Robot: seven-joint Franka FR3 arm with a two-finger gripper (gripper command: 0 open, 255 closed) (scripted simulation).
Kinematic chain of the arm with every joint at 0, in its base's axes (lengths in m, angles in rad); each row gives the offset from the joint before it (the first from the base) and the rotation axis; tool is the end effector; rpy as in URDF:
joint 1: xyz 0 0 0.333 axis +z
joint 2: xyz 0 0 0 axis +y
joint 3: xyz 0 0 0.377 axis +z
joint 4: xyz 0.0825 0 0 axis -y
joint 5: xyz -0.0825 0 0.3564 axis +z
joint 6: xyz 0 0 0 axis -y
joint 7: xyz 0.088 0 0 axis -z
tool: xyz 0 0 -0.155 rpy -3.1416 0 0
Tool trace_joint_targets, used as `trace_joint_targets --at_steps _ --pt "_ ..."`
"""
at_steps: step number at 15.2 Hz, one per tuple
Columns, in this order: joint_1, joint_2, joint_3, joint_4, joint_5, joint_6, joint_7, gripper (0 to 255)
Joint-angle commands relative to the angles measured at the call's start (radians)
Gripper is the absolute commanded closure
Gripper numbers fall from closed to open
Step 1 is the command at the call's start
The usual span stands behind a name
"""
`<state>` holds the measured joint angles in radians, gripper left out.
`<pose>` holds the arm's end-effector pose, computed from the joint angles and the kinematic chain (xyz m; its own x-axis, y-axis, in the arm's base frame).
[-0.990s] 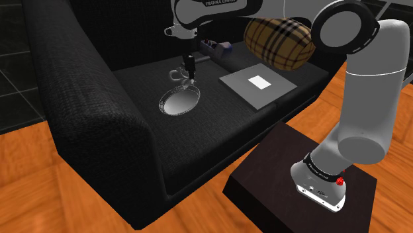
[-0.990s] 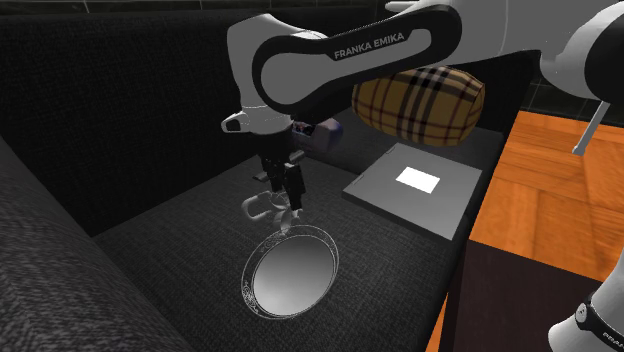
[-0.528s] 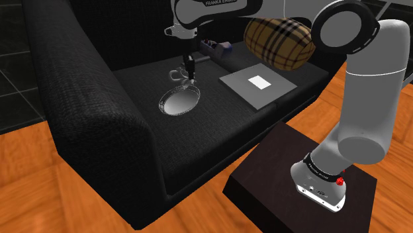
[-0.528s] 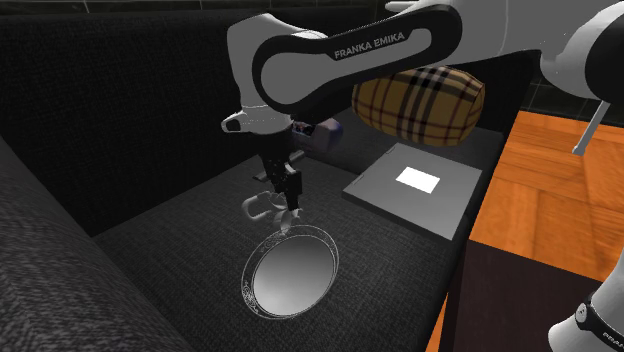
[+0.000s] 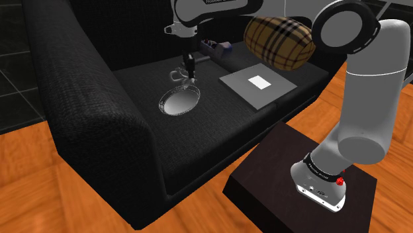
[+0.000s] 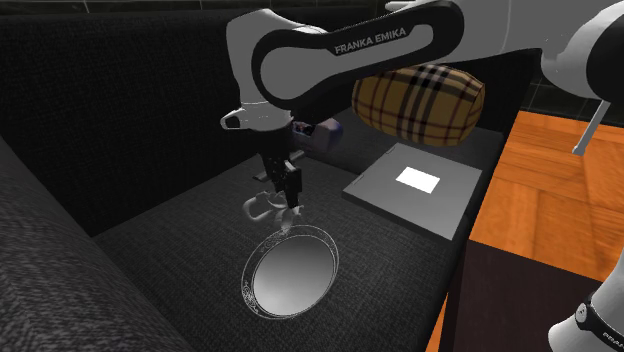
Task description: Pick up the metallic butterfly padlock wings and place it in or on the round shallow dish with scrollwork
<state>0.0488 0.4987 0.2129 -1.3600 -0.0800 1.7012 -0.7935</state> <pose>0.6660 0.1374 0.4409 0.4881 0.8686 -0.0851 0.8603 -0.4952 -0.1211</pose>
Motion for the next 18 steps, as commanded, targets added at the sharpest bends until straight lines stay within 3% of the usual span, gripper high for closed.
trace_joint_targets --at_steps 1,18 --pt "0.000 -0.001 0.000 0.021 0.000 -0.022 -0.001 255" --pt "0.020 0.030 0.002 0.301 -0.004 -0.270 -0.003 255"
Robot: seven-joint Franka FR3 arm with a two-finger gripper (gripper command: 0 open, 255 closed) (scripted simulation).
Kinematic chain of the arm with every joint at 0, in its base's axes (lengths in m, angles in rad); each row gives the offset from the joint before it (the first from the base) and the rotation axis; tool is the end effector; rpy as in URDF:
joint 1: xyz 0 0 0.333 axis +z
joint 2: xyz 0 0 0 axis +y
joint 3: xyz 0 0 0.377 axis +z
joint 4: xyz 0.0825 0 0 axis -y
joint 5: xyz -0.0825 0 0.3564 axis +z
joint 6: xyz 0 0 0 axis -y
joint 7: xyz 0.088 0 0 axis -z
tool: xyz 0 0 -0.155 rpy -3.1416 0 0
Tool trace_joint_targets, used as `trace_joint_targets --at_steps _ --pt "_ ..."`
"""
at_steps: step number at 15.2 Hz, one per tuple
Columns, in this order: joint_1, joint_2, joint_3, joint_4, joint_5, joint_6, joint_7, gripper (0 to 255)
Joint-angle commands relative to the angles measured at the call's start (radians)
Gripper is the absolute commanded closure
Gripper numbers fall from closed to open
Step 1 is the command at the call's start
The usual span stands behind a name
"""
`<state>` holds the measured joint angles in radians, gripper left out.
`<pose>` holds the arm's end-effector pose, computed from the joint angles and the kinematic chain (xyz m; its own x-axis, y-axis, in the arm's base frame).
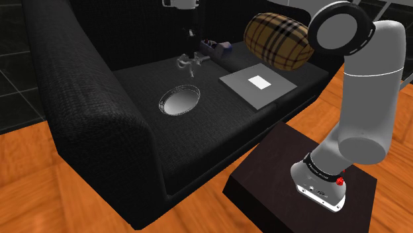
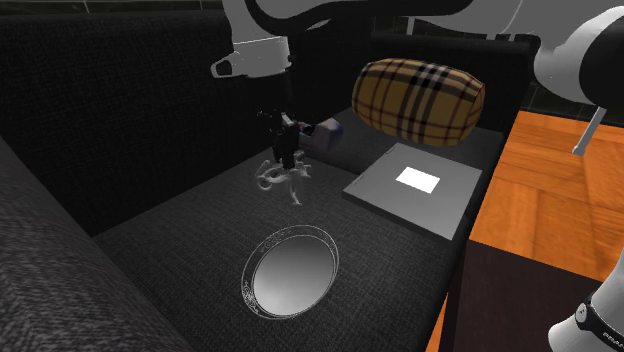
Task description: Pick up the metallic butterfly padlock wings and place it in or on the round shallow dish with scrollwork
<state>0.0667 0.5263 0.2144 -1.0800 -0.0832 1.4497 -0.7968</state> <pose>0.6676 0.1369 0.5253 0.4883 0.8686 -0.0849 0.8602 -0.4954 -0.1210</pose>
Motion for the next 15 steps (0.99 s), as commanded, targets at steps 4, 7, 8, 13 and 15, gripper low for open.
trace_joint_targets --at_steps 4,7,8,13,15 --pt "0.013 0.032 -0.001 0.124 -0.006 -0.092 0.001 255" --pt "0.024 0.066 -0.002 0.223 -0.012 -0.157 0.000 255" --pt "0.026 0.072 -0.002 0.238 -0.013 -0.166 0.000 255" --pt "0.047 -0.122 0.029 -0.041 0.024 -0.079 0.080 255" --pt "0.061 -0.178 0.041 -0.114 0.037 -0.061 0.113 255"
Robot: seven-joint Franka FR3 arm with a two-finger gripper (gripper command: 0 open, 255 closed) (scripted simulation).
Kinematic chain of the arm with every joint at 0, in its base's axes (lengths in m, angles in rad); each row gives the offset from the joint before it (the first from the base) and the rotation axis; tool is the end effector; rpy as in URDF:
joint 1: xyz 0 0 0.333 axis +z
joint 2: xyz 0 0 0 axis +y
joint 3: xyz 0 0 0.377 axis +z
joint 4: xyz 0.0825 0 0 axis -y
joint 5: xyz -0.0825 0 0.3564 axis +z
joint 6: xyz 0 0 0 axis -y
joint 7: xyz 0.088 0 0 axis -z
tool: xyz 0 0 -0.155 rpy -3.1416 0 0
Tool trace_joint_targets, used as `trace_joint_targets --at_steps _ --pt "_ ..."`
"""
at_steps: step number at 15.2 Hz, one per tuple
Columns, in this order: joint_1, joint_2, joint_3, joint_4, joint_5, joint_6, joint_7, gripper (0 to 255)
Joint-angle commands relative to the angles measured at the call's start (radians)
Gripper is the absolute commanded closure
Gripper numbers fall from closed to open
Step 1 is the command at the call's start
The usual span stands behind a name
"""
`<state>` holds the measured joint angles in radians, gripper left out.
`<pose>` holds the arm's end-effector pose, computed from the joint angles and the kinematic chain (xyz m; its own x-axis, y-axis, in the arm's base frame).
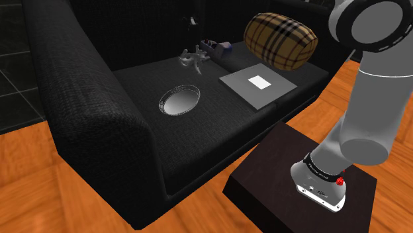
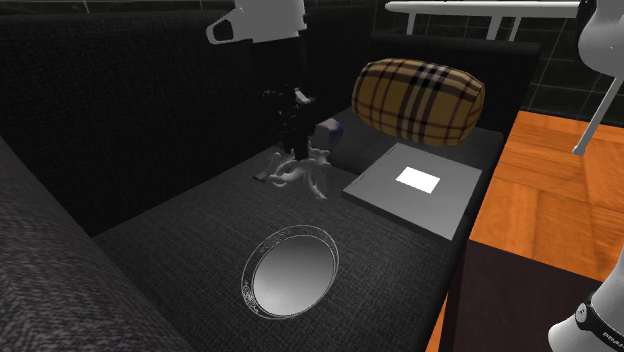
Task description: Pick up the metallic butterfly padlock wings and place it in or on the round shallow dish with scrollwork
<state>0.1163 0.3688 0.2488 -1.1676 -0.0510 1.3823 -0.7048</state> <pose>0.5997 0.1848 0.5879 0.4876 0.8690 -0.0845 0.8605 -0.4947 -0.1217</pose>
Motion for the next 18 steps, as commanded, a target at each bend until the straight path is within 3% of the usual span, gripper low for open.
trace_joint_targets --at_steps 1,5,18 --pt "0.018 -0.046 0.014 -0.058 0.011 0.013 0.037 255" --pt "0.055 -0.142 0.044 -0.168 0.039 0.031 0.112 255" --pt "0.044 -0.177 0.041 -0.391 0.048 0.220 0.100 255"
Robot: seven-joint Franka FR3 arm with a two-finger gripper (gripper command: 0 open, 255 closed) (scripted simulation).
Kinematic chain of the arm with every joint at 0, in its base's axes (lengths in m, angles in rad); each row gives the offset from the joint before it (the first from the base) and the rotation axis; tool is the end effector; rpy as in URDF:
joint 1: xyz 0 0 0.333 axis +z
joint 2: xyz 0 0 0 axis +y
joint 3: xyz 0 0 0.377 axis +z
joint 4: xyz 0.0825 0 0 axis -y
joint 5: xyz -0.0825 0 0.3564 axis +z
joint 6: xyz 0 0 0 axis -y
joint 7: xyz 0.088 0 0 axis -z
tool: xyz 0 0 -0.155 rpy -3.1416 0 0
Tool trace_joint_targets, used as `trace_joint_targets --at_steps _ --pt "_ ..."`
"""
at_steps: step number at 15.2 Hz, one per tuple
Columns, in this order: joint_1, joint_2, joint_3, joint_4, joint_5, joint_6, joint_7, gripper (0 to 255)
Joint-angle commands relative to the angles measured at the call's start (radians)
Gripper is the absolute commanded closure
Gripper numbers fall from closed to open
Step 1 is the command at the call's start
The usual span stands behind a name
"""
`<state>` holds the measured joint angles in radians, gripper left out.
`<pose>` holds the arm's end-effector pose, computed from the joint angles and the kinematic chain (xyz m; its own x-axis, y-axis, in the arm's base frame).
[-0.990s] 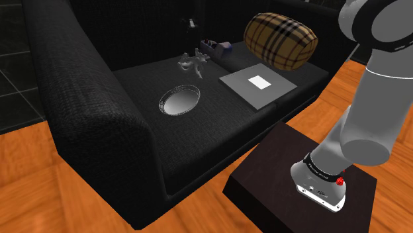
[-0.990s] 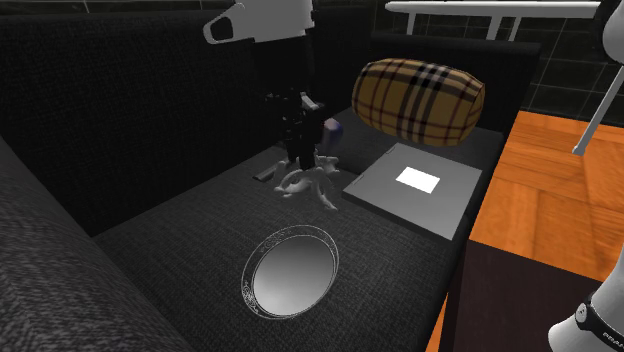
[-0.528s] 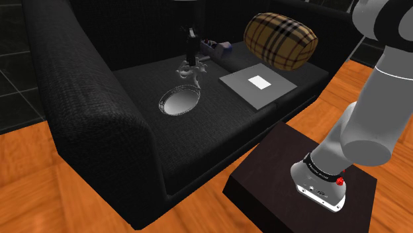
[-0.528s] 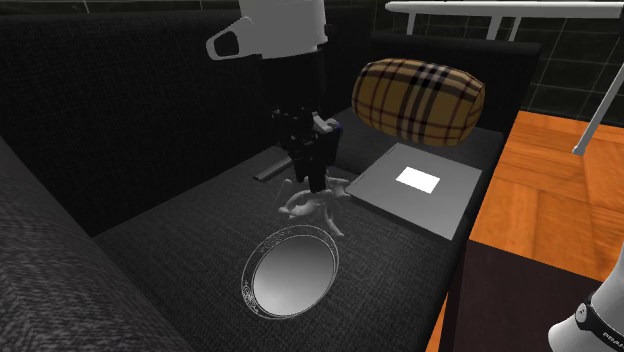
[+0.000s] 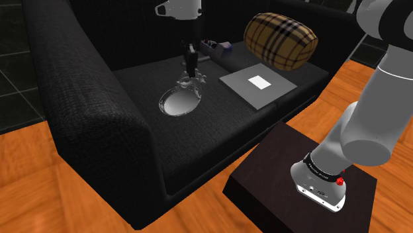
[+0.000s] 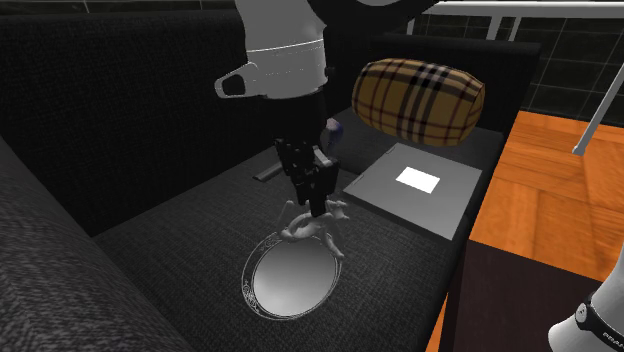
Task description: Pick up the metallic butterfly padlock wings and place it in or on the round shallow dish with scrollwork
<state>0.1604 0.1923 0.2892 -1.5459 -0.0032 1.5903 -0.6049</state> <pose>0.5295 0.2388 0.5472 0.4881 0.8686 -0.0855 0.8602 -0.4953 -0.1215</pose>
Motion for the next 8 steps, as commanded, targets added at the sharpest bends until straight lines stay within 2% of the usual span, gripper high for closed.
trace_joint_targets --at_steps 1,6,8 --pt "0.000 -0.001 0.000 -0.026 0.000 0.026 0.000 255" --pt "-0.002 0.000 -0.001 -0.092 0.000 0.092 -0.002 255" --pt "-0.002 0.000 -0.001 -0.092 0.000 0.092 -0.002 255"
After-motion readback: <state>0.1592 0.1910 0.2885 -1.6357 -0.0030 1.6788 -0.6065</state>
